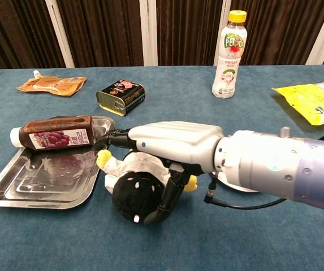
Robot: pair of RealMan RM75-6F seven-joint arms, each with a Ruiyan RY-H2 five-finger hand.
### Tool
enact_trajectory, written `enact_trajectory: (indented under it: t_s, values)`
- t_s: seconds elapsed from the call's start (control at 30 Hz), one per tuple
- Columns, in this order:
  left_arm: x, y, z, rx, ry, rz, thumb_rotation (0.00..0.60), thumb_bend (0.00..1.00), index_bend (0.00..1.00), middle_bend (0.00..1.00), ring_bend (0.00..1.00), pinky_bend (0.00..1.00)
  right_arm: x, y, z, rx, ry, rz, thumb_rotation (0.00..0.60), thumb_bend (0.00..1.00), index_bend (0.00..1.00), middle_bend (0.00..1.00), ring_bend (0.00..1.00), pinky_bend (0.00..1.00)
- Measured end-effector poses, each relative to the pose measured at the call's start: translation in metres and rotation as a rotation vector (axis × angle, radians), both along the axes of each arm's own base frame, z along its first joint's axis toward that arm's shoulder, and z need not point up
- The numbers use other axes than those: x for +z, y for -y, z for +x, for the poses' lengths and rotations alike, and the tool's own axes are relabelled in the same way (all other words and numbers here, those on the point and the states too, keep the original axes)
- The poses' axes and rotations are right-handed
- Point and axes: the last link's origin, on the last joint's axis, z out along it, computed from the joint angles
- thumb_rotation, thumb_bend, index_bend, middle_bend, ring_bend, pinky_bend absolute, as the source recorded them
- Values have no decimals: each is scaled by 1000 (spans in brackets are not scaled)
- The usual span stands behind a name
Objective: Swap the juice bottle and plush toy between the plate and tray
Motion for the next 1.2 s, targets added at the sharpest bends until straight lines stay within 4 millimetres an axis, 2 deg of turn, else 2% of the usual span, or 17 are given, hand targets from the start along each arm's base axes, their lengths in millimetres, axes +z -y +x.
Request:
enact_trajectory:
  t_s: [0.23, 0.33, 0.47, 0.7, 0.8, 0.97, 1.2]
  values:
    - [8, 7, -1, 8, -4, 14, 600, 49, 143, 7, 0, 164, -14, 12, -9, -9, -85, -77, 600, 24, 158, 119, 106, 0]
    - [8, 7, -1, 15, -1, 6, 600, 49, 143, 7, 0, 164, -15, 17, -15, -19, -108, -99, 600, 24, 185, 158, 161, 0]
    - [5, 5, 0, 10, -4, -12, 600, 49, 148, 7, 0, 164, -15, 18, -20, -20, -119, -106, 600, 47, 268, 266, 294, 33]
    - [3, 5, 1, 3, 5, 0, 600, 49, 161, 7, 0, 164, -12, 16, -21, -32, -82, -114, 600, 212, 505, 504, 517, 134]
    - [3, 4, 0, 7, 12, 8, 600, 49, 165, 7, 0, 164, -6, 18, -21, -42, -54, -142, 600, 244, 571, 544, 547, 148]
    - [3, 2, 0, 6, 19, 10, 600, 51, 165, 7, 0, 164, 15, 28, -28, -90, -17, -200, 600, 262, 607, 556, 557, 148]
    - [-3, 0, 1, 0, 17, -5, 600, 51, 165, 7, 0, 164, 55, 43, -58, -165, -29, -284, 600, 274, 608, 556, 558, 147]
